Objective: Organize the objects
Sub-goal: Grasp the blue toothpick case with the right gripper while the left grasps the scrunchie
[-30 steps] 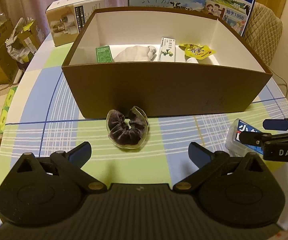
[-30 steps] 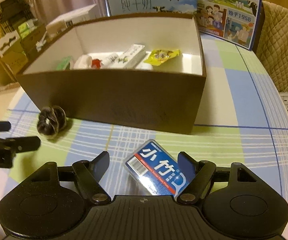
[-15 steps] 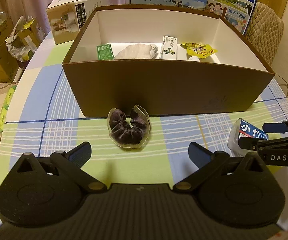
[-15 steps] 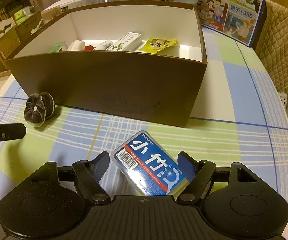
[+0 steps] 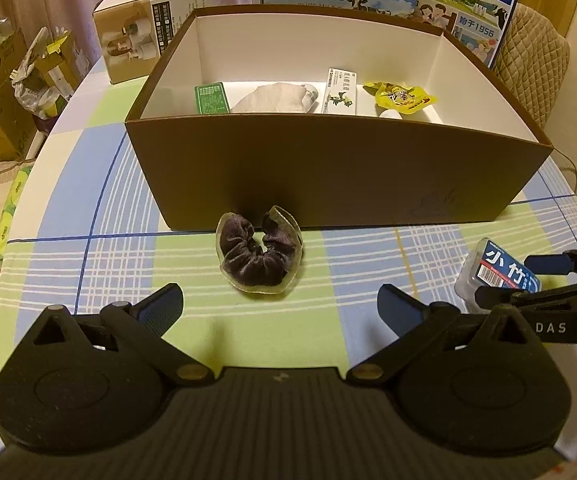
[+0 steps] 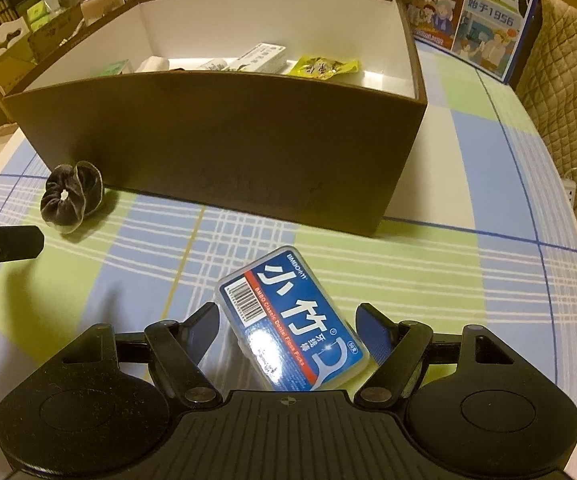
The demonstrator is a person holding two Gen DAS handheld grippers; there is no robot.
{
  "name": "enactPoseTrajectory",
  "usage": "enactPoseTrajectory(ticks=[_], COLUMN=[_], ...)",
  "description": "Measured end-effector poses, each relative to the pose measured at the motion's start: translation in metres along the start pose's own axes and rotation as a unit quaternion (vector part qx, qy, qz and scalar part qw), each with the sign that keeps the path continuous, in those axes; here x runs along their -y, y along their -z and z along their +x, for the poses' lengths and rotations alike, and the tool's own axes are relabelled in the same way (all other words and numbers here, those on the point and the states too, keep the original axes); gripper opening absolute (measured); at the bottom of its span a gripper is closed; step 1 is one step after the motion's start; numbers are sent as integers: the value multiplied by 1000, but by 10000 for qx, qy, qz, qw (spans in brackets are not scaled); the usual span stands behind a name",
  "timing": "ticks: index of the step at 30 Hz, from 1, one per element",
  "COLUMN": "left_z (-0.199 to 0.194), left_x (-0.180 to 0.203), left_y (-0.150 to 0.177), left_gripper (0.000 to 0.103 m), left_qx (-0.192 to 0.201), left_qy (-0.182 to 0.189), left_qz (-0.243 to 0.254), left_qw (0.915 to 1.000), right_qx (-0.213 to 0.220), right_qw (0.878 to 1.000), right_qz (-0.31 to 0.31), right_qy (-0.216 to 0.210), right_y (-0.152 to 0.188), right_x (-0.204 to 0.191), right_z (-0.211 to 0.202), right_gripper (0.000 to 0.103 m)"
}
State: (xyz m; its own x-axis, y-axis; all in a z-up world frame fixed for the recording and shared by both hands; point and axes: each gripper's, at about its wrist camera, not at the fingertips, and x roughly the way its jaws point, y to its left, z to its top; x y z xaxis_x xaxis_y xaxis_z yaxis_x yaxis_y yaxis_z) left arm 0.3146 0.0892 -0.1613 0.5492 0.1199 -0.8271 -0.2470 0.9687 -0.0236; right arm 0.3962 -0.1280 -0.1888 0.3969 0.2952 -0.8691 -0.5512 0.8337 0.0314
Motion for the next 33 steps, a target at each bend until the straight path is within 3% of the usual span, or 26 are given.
enactPoseTrajectory(ticks=[12, 16, 18, 19, 33], left_z=[6, 10, 13, 15, 47], left_x=[1, -3, -4, -5, -24], left_y=[1, 1, 1, 1, -5], left_gripper=[102, 102, 102, 102, 97], left_qx=[-43, -68, -72, -73, 207], left_qy=[-28, 40, 80, 83, 75], left_qz=[11, -98, -158, -170, -217], left_qw=[10000, 9999, 9998, 9998, 9995], right_qx=[-122, -75, -75, -102, -77], right_qw=[9993, 9992, 9992, 9991, 9993], right_qz=[-84, -272, -335, -377, 252], right_qy=[-329, -278, -194, -142, 246], right_y=[5, 8, 11, 12, 6], right_x=[-23, -33, -37, -38, -15], right_z=[1, 3, 5, 7, 9], right_gripper=[72, 72, 64, 54, 53])
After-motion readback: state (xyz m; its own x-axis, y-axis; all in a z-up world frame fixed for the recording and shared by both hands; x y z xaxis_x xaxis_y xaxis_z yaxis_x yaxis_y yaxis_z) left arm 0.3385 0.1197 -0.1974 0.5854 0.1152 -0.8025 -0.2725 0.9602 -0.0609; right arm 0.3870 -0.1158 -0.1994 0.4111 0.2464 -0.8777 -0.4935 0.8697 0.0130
